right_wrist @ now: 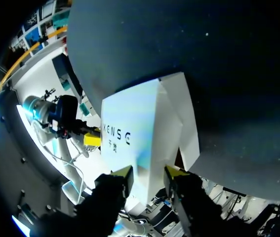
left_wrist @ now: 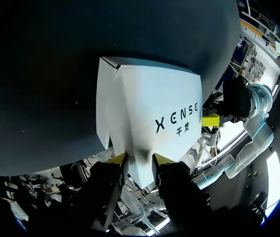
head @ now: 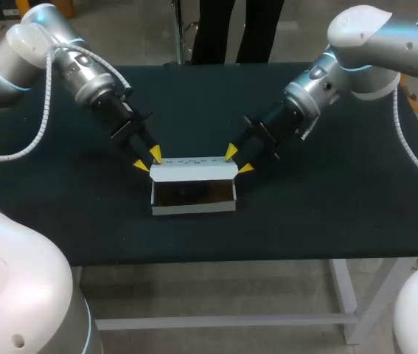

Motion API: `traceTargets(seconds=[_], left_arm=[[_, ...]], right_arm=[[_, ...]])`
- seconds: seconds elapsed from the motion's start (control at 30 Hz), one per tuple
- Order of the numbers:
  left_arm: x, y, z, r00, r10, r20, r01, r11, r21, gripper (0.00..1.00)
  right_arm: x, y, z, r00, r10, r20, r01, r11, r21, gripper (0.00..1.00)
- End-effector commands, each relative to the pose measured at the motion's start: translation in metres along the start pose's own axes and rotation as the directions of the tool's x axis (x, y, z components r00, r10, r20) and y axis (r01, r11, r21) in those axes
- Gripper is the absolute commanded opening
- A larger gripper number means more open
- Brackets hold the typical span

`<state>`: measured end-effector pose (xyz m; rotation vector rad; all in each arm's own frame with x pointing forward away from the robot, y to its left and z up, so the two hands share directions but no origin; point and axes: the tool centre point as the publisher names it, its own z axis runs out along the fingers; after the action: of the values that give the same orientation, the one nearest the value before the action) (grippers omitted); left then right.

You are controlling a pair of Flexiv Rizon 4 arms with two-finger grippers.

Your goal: Assemble the packaging by folding the flat box into shape, placing the metal phone stand inside, and closing the box properly

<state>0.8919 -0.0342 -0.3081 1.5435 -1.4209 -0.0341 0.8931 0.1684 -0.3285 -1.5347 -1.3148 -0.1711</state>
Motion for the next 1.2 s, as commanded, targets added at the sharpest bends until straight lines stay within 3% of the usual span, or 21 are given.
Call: traceTargets(seconds=[0.03, 1.2], left_arm=[[0.004, 0.005, 0.003, 1.0, -0.009, 0.002, 0.009, 1.0, 0.009, 0.35], [0.013, -0.001, -0.006, 0.995, -0.083, -0.048, 0.082, 0.996, -0.028, 0.34]], right_arm=[[0.004, 0.007, -0.003, 1.0, 0.004, 0.003, -0.004, 0.998, 0.057, 0.45], [0.018, 0.01, -0.003, 1.0, 0.026, 0.01, -0.027, 0.995, 0.094, 0.44]])
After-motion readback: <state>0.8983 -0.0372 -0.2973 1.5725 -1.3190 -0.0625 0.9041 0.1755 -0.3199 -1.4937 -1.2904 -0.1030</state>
